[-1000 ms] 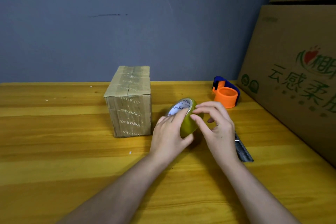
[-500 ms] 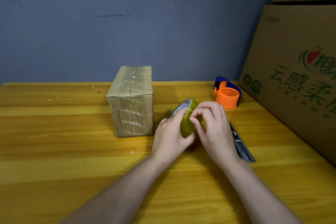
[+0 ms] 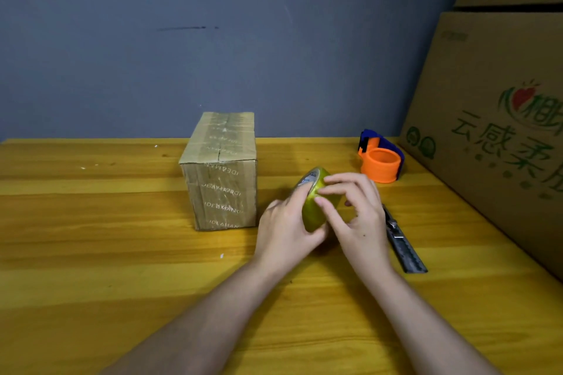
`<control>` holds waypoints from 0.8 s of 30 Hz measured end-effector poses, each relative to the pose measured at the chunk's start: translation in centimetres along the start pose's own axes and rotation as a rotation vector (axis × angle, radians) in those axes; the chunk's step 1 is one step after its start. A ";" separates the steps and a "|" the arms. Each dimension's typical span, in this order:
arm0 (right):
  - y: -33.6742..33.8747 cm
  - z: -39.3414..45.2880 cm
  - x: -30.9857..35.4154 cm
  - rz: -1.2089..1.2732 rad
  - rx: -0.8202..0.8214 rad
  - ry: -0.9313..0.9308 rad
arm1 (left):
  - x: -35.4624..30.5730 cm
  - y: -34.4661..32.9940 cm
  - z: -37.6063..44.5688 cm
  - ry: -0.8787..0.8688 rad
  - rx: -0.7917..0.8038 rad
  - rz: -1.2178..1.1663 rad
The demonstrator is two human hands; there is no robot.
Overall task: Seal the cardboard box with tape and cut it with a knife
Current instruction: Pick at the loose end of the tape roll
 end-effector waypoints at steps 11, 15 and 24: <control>0.9 0.2 -1.1 -0.208 0.003 0.034 | 0.0 -0.3 -0.2 0.022 0.135 -0.083; 0.7 0.4 -0.8 -0.256 0.038 0.123 | 0.1 -0.2 -0.1 0.043 0.126 -0.087; 0.7 0.3 1.0 -0.234 0.129 0.290 | 0.6 -0.1 0.2 0.104 0.115 -0.148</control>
Point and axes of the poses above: each hand's wrist, its own z-axis towards the middle knuckle, its own y-axis out of the back of the hand, x = y × z, the point moved 3 cm from there along z, towards the middle knuckle, and after that the axes turned 13 degrees about y, right-handed, at the moved point
